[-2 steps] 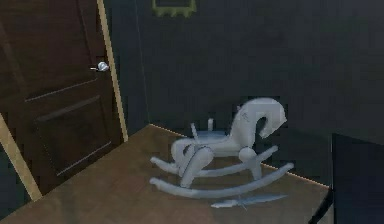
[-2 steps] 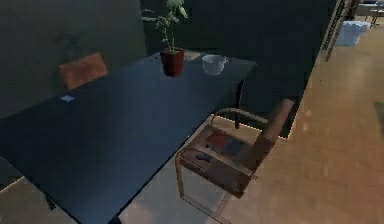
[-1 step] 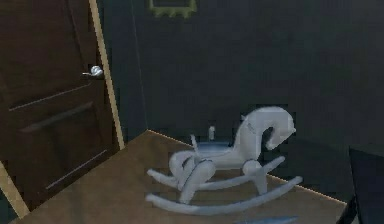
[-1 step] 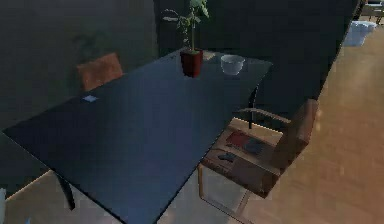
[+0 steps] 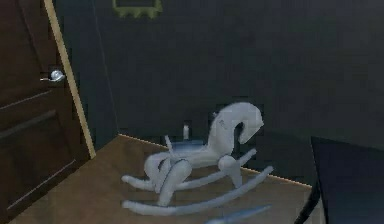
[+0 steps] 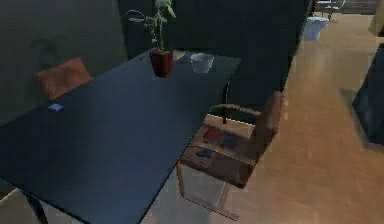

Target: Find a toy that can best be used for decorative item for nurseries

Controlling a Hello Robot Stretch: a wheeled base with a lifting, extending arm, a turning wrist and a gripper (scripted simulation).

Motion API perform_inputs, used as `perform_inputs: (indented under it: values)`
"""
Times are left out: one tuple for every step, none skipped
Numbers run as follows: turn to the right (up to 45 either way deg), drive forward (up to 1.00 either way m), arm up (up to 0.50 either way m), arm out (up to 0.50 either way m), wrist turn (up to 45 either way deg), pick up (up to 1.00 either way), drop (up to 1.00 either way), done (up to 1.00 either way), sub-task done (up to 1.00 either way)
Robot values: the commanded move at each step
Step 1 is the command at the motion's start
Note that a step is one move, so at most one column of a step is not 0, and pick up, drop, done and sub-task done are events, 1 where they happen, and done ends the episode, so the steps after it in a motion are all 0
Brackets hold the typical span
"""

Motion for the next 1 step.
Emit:
perform_inputs:
  values:
    - [0.0,0.0,0.0,0.0,0.0,0.0,0.0,1.0,0.0]
